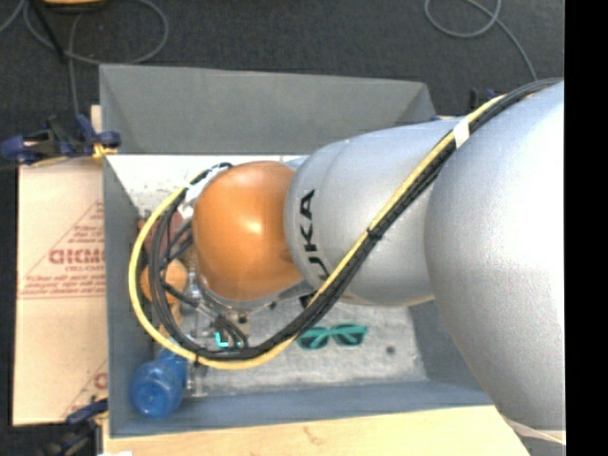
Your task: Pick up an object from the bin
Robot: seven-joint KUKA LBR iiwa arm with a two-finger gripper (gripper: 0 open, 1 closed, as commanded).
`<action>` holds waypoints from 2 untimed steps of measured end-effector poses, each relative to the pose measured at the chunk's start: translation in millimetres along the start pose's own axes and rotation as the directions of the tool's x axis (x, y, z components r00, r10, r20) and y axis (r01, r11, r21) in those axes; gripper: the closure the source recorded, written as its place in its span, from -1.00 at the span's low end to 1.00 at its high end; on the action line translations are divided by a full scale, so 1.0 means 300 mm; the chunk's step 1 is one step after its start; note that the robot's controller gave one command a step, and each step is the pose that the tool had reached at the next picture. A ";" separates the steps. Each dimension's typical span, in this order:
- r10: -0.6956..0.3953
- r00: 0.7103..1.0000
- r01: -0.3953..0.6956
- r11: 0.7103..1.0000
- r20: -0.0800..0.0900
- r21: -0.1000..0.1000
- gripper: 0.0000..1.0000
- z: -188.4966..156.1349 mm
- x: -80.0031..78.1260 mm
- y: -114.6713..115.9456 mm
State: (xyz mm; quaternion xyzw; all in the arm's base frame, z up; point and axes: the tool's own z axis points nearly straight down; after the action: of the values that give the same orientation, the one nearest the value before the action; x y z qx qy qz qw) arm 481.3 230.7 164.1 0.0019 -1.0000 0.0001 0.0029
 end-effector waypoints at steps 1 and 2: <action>0.004 1.000 -0.004 1.000 0.007 -0.002 -1.00 -0.012 -0.007 -0.003; -0.079 0.997 0.079 0.997 0.015 0.005 1.00 0.254 -0.011 0.006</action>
Offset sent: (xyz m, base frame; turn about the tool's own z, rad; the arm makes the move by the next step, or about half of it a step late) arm -0.0039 0.0055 -0.0845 -0.0807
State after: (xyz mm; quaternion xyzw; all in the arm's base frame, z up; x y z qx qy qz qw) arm 484.0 232.4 87.9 0.0414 -0.9991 0.0020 -0.0049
